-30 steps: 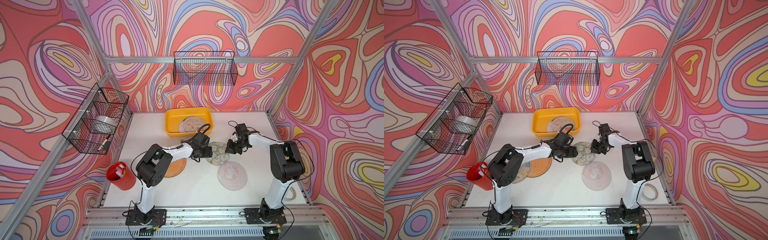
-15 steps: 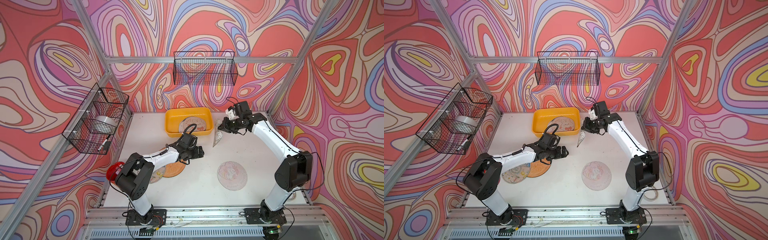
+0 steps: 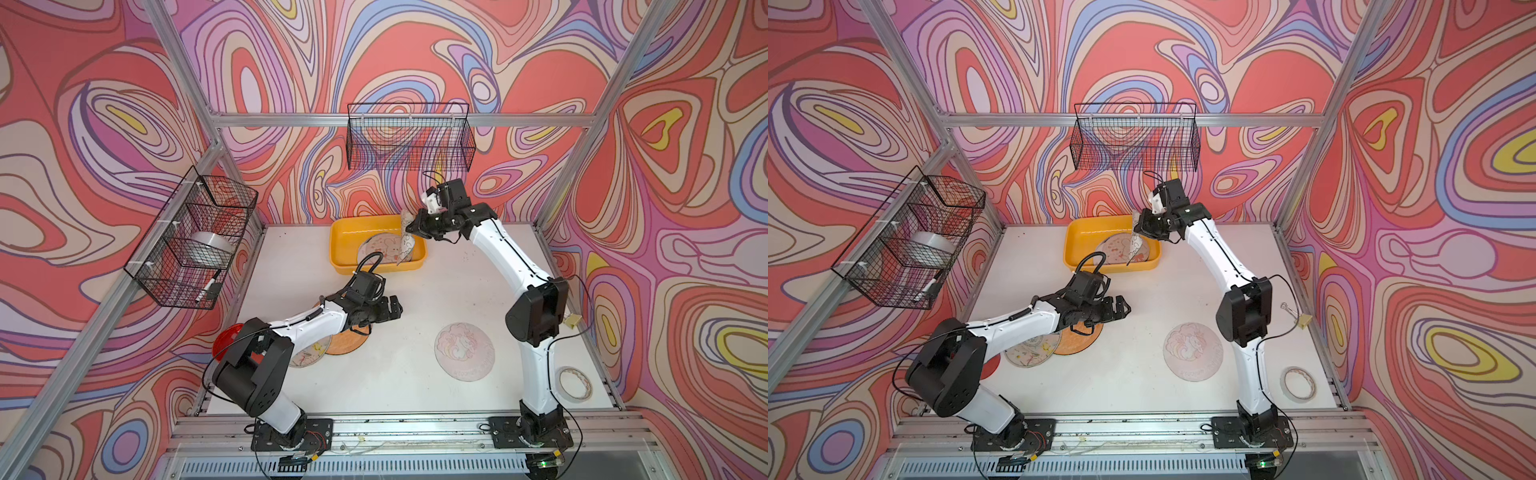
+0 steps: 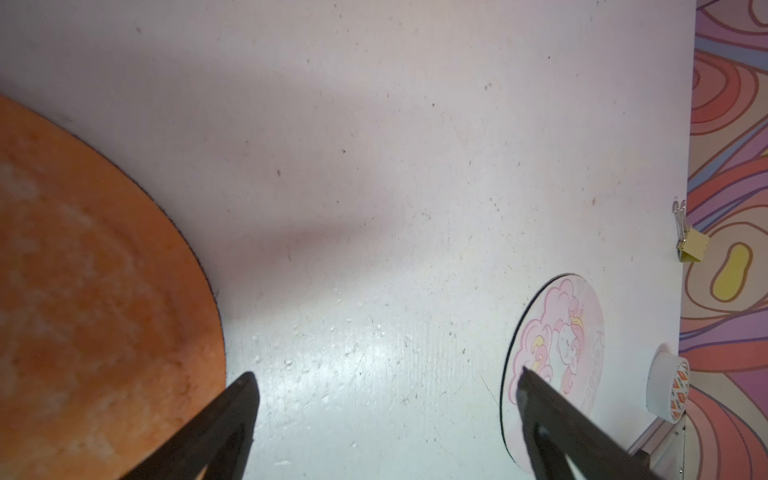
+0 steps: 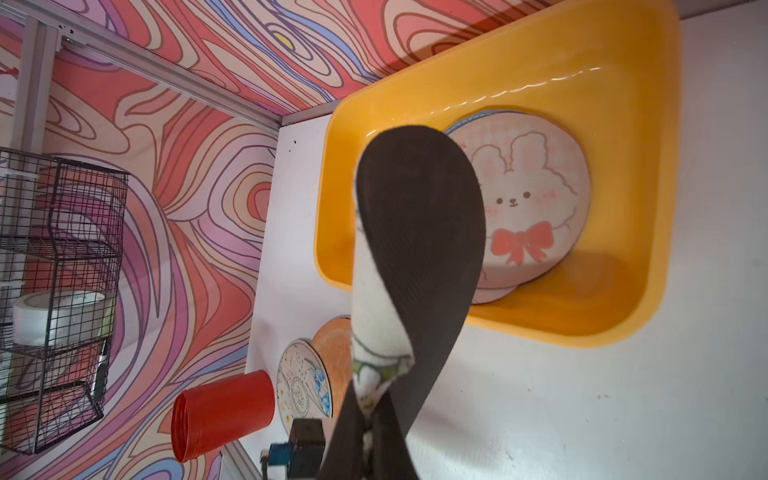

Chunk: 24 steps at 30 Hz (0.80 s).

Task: Put the coasters into the storage box
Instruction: Place the coaster in the storage box.

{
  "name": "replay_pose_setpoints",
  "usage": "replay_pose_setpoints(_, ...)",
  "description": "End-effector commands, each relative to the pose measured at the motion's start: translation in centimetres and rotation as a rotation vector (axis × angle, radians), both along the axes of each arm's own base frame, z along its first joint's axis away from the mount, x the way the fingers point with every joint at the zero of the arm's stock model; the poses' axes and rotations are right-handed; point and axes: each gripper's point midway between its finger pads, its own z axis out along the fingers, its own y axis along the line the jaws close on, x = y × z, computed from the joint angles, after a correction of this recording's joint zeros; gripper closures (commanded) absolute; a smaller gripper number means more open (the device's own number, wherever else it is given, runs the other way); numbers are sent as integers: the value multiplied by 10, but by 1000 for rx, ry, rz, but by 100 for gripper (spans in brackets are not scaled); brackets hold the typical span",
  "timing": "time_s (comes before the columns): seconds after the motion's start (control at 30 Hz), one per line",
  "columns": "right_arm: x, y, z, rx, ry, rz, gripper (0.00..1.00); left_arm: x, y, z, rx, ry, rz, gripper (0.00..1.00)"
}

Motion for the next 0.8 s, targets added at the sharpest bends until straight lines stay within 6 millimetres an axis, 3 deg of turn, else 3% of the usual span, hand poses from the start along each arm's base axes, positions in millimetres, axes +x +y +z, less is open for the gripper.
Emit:
replay_pose_setpoints(0.0,14,24,-11,42,-2,24,100,-1,5,4,-20,-9,20,2)
replay_pose_setpoints(0.2,39,59,-39,123,-29,49,100,-6,11,0,-14,-1,31,1)
replay_pose_setpoints(0.33,53,72,-54,159,-65,65,100,-7,12,-4,-9,6,31,0)
replay_pose_setpoints(0.53,70,54,-98,106,-22,19,100,-5,12,-2,-7,1,33,0)
replay_pose_setpoints(0.77,73,15,-121,16,25,-54,100,-5,12,1,-1,-3,31,0)
